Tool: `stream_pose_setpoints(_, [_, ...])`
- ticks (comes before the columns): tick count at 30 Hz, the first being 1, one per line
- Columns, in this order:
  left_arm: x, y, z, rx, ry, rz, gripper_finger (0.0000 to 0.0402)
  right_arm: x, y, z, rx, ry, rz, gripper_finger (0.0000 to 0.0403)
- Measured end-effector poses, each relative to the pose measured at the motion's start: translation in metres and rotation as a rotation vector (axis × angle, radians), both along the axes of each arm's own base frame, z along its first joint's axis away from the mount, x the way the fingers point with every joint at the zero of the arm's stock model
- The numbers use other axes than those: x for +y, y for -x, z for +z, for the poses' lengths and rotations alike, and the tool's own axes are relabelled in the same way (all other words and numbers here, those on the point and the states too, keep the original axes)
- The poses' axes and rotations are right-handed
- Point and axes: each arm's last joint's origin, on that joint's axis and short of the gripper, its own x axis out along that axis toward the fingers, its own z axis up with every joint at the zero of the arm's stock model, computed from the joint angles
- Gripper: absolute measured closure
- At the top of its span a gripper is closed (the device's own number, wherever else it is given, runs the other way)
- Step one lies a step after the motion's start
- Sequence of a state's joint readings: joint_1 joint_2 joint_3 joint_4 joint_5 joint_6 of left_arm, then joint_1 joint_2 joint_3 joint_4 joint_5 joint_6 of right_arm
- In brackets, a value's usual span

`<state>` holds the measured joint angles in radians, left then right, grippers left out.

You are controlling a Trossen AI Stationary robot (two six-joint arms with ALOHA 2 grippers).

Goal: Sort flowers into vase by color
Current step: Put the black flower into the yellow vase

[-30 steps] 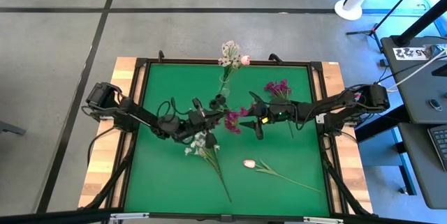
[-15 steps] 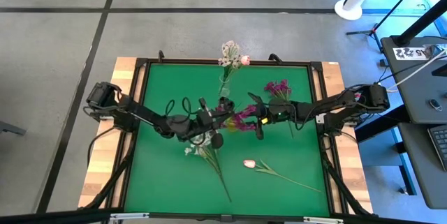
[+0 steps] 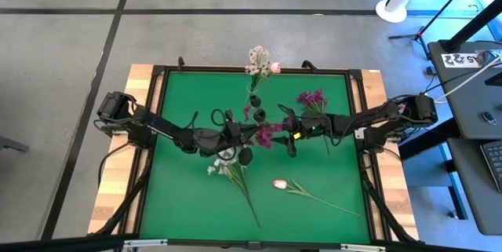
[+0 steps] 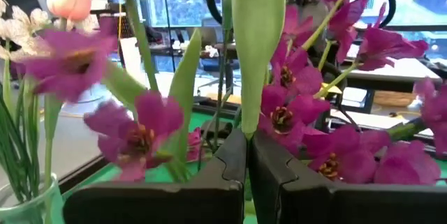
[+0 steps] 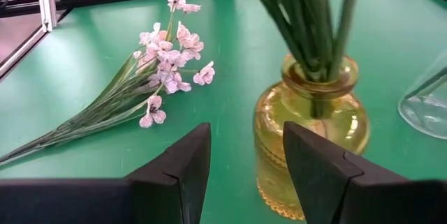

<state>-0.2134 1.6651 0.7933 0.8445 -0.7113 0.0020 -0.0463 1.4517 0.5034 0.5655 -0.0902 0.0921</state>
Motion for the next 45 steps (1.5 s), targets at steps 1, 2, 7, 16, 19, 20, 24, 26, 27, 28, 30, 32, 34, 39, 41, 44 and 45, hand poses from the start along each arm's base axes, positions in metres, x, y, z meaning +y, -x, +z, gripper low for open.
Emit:
stream_pose_setpoints(1, [0.0,0.0,0.0,0.003,0.0,0.0,0.0401,0.0,0.0,0.0,0.0,0.0,0.0,0.0223])
stream_pose_setpoints(2, [0.0,0.0,0.0,0.003,0.0,0.0,0.0401,0.0,0.0,0.0,0.0,0.0,0.0,0.0223])
stream_pose_setpoints(7, [0.0,0.0,0.0,0.002,0.0,0.0,0.0402,0.0,0.0,0.0,-0.001,0.0,0.0,0.0223])
stream_pose_setpoints(16, [0.0,0.0,0.002,-0.02,0.0,0.002,0.0384,0.001,0.0,0.0,-0.002,-0.012,0.019,0.0223])
stream_pose_setpoints(19, [0.0,0.0,0.002,-0.02,-0.001,0.001,0.0363,0.001,0.0,0.0,-0.002,-0.014,0.024,0.0223])
stream_pose_setpoints(20, [0.0,0.0,0.002,-0.019,-0.001,0.001,0.0356,0.001,0.0,0.0,-0.002,-0.015,0.023,0.0223])
stream_pose_setpoints(24, [0.0,0.0,0.002,-0.021,-0.001,0.001,0.0327,0.001,0.0,0.0,-0.002,-0.018,0.03,0.0223])
stream_pose_setpoints(26, [0.0,0.0,0.002,-0.021,-0.002,0.001,0.0316,0.001,0.0,0.0,-0.002,-0.019,0.03,0.0223])
stream_pose_setpoints(27, [0.0,0.0,0.002,-0.021,-0.002,0.001,0.031,0.001,0.0,0.0,-0.002,-0.022,0.03,0.0223])
stream_pose_setpoints(28, [0.0,0.0,0.002,-0.021,-0.002,0.001,0.0306,0.001,0.0,0.0,-0.002,-0.024,0.028,0.0223])
stream_pose_setpoints(30, [0.0,0.0,0.002,-0.021,-0.001,0.001,0.0297,0.001,0.0,0.0,-0.002,-0.025,0.028,0.0223])
stream_pose_setpoints(32, [-0.001,0.0,0.002,-0.022,-0.001,-0.001,0.029,0.001,0.0,0.0,-0.002,-0.028,0.035,0.0223])
stream_pose_setpoints(34, [-0.002,0.0,0.002,-0.024,-0.001,-0.003,0.0285,0.002,0.0,0.0,-0.002,-0.032,0.044,0.0223])
stream_pose_setpoints(39, [-0.009,-0.003,0.012,-0.034,-0.032,-0.008,0.0274,0.002,0.0,0.0,-0.001,-0.043,0.05,0.0223])
stream_pose_setpoints(41, [-0.013,-0.004,0.016,-0.036,-0.05,0.012,0.027,0.002,0.0,0.0,0.0,-0.053,0.046,0.0223])
stream_pose_setpoints(44, [-0.019,-0.005,0.023,-0.035,-0.078,0.036,0.0262,0.003,0.0,0.0,-0.001,-0.061,0.061,0.0223])
stream_pose_setpoints(45, [-0.021,-0.005,0.025,-0.031,-0.09,0.045,0.026,0.003,0.0,0.0,0.0,-0.064,0.066,0.0223])
